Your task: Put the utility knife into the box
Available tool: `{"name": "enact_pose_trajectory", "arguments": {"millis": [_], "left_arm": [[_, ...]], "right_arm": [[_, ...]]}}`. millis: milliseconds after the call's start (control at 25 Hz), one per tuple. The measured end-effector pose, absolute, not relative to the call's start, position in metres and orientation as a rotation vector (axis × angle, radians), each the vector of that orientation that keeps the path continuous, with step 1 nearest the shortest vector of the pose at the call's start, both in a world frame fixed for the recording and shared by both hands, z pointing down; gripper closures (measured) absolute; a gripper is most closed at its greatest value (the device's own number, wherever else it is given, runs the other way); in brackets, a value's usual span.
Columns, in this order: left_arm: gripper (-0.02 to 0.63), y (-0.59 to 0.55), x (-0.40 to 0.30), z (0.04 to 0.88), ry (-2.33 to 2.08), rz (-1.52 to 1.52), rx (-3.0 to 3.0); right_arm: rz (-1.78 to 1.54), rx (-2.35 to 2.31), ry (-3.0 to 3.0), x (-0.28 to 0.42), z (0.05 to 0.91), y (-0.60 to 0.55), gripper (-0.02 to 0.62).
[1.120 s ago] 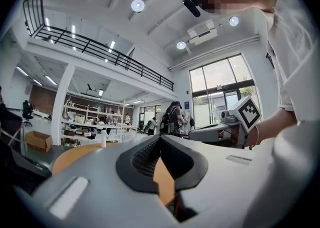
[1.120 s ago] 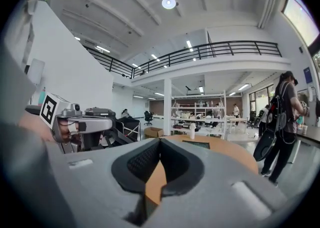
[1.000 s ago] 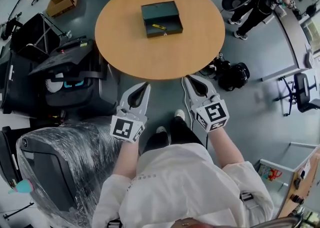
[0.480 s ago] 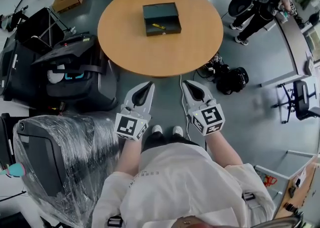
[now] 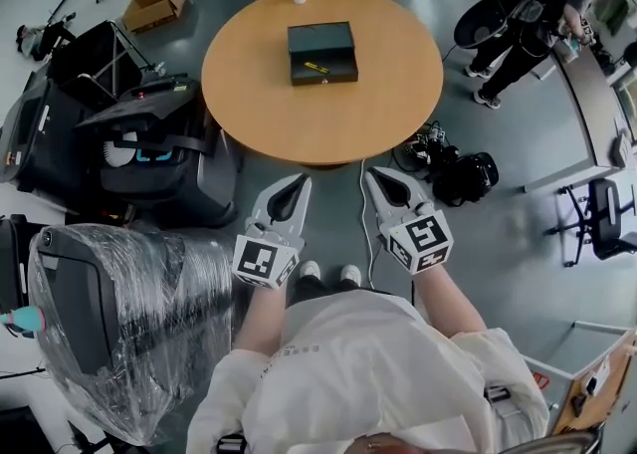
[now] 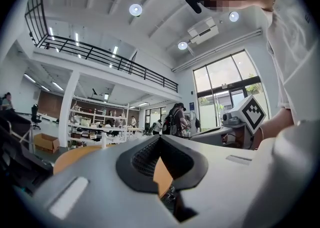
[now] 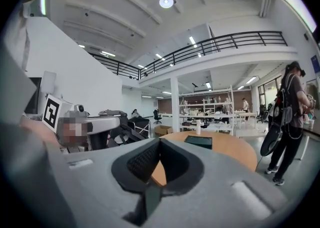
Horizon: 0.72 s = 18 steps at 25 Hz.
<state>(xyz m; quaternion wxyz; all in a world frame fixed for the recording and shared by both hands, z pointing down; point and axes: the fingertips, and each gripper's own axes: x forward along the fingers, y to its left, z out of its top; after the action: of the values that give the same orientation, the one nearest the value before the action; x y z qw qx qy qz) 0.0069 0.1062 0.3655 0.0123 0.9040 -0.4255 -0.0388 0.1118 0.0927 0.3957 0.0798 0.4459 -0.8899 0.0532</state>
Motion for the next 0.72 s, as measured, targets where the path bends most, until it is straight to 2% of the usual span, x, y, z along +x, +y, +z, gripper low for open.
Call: {"name": "enact_pose_trajectory", "arguments": {"millis": [720], "left_arm": [[0.589,0.093,0.011,0.361,-1.331,-0.085,2.842]], "right_arm": [[0.078,1.294,-2.675,0.111,0.389,0.080,0.603]]}}
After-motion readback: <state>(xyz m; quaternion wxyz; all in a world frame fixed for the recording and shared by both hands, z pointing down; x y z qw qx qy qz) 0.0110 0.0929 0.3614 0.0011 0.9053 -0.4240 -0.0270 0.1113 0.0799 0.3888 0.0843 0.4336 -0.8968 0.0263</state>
